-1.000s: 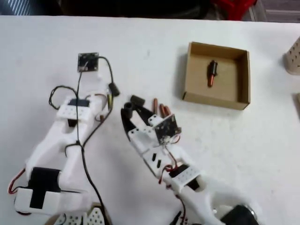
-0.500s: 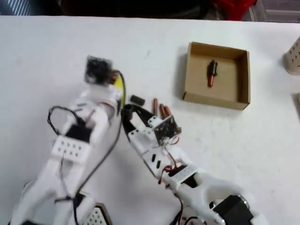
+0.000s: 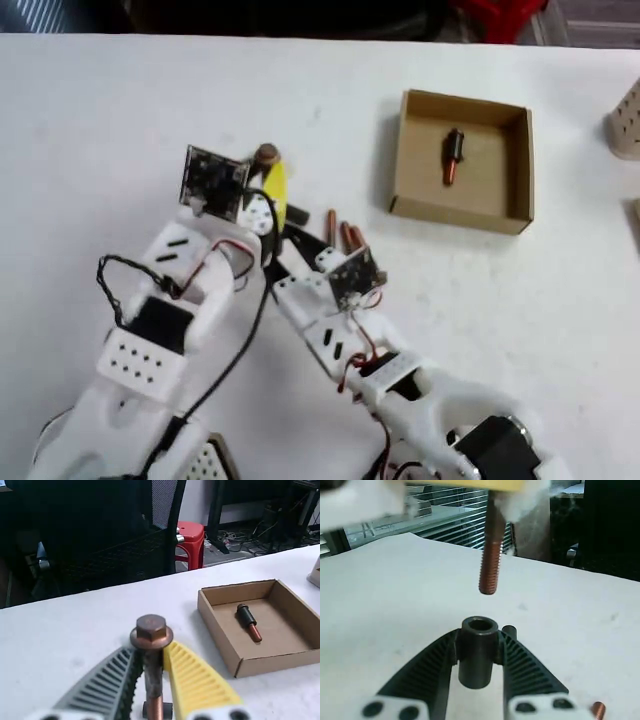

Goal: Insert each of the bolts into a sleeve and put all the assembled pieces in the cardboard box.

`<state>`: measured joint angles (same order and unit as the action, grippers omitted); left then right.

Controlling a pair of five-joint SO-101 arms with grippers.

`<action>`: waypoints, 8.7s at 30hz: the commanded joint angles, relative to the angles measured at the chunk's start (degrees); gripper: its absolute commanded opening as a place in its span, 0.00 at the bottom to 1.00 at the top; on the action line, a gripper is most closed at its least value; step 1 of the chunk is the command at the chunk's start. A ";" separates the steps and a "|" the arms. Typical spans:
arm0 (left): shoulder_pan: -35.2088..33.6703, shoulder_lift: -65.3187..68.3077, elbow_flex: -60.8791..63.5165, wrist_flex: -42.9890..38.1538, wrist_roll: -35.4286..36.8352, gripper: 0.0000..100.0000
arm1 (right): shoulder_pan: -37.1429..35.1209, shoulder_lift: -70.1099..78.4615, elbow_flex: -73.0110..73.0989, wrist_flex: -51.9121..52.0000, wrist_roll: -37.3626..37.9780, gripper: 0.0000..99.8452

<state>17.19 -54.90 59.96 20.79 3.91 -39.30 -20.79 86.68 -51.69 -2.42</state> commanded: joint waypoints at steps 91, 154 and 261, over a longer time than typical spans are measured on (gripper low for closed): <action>-0.66 -9.19 10.73 3.25 0.88 0.28 | 2.24 -0.40 -1.14 -1.45 -0.35 0.02; -23.87 30.20 1.93 8.44 -5.27 0.02 | 48.40 73.45 -163.34 129.71 5.71 0.02; -30.11 30.29 3.52 -0.88 -5.36 0.02 | 13.32 84.62 -174.86 150.99 35.69 0.02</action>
<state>-12.26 -24.48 63.74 21.85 -0.66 -29.27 66.77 -82.20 96.70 36.18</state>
